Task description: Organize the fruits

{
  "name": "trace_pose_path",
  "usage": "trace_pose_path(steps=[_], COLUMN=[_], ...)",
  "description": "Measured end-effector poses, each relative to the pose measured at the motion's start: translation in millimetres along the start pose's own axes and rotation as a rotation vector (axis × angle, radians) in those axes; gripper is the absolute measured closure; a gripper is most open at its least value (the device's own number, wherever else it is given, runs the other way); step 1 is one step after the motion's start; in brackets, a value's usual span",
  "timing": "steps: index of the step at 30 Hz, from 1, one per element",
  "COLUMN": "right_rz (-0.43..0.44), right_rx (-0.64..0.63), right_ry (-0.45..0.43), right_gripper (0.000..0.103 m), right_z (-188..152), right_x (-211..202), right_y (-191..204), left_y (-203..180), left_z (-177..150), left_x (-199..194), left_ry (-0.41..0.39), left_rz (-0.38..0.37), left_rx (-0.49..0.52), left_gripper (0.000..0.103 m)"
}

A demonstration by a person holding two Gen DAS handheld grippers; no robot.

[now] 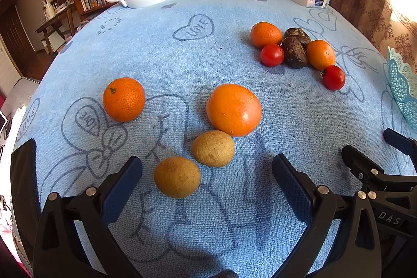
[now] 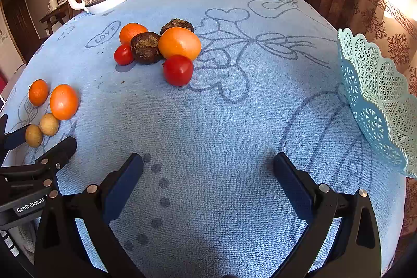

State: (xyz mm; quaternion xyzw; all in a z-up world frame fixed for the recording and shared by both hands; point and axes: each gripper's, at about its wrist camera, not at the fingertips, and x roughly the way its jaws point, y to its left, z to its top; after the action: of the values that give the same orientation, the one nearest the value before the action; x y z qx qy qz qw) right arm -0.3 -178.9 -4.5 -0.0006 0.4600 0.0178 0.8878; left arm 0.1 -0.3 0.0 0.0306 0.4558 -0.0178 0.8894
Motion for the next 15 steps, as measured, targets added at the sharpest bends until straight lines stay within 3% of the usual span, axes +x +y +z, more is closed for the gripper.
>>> trace_pose_path(steps=[15], right_rz=[0.002], right_rx=[0.002], right_ry=[0.0], right_gripper=[0.002], right_z=[0.8], right_x=[0.0], right_y=[-0.1], left_y=[-0.4], left_z=[0.1], left_x=[0.1], left_ry=[0.0], left_rz=[0.002], left_rx=[0.001], left_gripper=[0.005])
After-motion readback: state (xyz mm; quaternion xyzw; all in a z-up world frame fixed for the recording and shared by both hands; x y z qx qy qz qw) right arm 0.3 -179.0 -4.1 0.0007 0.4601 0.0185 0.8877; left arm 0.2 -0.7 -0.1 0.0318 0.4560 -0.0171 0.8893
